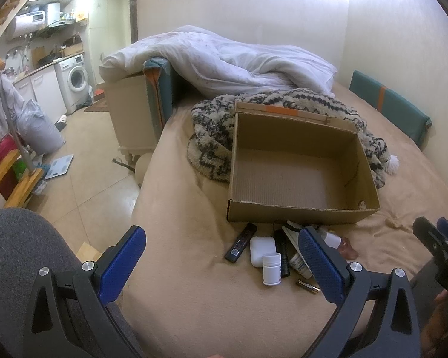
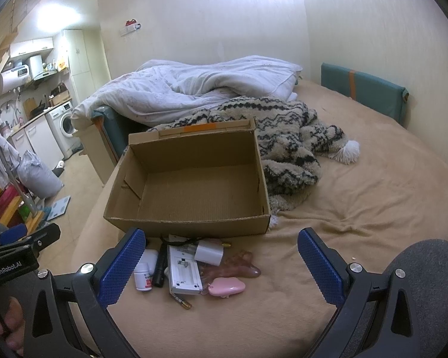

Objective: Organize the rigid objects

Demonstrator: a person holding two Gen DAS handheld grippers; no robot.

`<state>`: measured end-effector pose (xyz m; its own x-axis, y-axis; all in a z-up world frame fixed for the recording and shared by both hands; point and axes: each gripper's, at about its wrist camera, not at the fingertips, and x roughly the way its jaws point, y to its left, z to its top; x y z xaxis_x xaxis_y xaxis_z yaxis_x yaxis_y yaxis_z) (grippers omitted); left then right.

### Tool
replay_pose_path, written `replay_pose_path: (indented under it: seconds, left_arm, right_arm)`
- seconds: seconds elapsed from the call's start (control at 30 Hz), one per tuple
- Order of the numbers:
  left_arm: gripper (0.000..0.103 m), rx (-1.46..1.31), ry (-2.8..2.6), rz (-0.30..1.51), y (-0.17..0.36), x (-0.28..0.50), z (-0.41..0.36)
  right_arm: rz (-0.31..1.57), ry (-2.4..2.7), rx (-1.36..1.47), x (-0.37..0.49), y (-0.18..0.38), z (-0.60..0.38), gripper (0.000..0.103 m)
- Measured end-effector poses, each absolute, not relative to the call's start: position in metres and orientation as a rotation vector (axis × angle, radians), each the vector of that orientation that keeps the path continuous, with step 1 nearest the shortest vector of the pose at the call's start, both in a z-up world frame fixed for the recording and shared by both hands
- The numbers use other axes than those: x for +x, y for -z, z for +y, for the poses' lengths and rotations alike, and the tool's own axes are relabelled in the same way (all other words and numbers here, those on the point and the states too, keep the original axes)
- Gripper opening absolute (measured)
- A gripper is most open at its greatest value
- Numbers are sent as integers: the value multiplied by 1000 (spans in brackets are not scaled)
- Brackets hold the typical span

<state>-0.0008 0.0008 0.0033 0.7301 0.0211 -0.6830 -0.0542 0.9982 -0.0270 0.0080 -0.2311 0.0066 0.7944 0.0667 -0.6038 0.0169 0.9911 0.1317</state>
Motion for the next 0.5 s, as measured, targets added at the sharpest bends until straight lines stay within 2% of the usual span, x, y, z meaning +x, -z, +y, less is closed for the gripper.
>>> replay_pose_path:
  seconds: [0.5]
  left_arm:
    - [102,-45,-42,752,-2,0,1]
  right_arm:
    - [650,-25,136,8,-8,-233,103]
